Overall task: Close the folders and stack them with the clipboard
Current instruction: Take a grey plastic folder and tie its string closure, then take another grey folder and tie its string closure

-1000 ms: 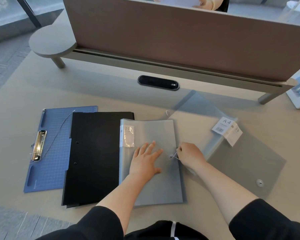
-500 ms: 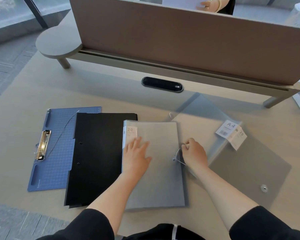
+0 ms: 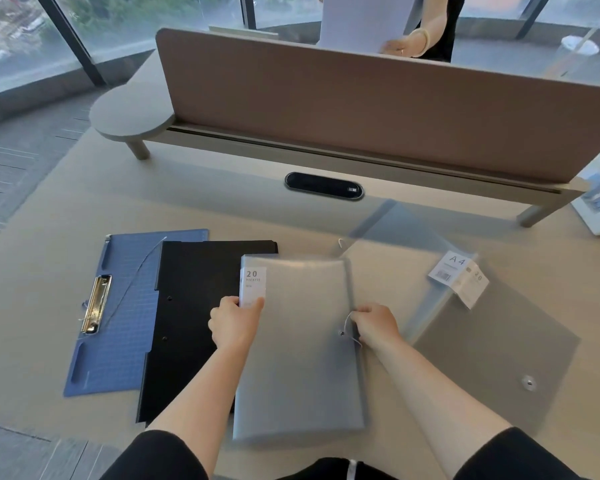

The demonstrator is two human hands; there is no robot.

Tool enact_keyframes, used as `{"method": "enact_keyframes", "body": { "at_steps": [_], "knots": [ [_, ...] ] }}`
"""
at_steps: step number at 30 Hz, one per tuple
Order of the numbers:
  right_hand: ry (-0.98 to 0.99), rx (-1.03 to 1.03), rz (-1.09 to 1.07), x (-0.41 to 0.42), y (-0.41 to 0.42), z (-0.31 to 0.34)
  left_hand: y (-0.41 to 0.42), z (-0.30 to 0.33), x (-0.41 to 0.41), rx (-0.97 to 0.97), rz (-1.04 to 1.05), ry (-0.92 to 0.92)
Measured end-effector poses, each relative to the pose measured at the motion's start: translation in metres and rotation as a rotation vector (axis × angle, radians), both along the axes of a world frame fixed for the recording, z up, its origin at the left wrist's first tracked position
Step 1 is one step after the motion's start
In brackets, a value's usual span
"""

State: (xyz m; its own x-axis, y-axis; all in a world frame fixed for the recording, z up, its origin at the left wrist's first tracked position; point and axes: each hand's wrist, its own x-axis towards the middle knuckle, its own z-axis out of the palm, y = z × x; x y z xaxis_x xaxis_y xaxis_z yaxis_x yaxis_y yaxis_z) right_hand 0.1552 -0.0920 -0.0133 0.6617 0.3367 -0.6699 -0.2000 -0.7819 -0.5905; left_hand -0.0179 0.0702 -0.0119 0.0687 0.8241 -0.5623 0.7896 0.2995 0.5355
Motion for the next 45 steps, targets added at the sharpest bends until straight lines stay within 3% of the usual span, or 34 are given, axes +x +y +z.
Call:
{"method": "enact_keyframes", "body": {
  "at_steps": [8,16,20,26,30,38,45],
  "knots": [
    [0.052,0.096,0.057,-0.024,0.019,-0.004,0.012,0.012,-0.026,0.093,0.026,0.049],
    [-0.048,0.133,0.094,-0.023,0.014,-0.01,-0.002,0.011,-0.026,0.313,-0.218,0.18],
    [-0.157,0.171,-0.029,0.002,-0.003,0.002,-0.027,0.017,0.009,0.398,-0.402,0.095],
    [-0.196,0.192,-0.191,0.057,-0.048,0.015,-0.075,0.021,0.077,0.263,-0.701,-0.15],
    [-0.238,0.163,-0.262,0.089,-0.082,0.013,-0.109,0.02,0.118,0.168,-0.889,-0.214],
    [-0.243,0.145,-0.19,0.152,-0.123,0.009,-0.159,0.012,0.175,0.07,-1.167,-0.058],
    [-0.285,0.205,-0.123,0.189,-0.117,0.032,-0.169,-0.004,0.19,0.141,-1.191,0.022]
  ]
}}
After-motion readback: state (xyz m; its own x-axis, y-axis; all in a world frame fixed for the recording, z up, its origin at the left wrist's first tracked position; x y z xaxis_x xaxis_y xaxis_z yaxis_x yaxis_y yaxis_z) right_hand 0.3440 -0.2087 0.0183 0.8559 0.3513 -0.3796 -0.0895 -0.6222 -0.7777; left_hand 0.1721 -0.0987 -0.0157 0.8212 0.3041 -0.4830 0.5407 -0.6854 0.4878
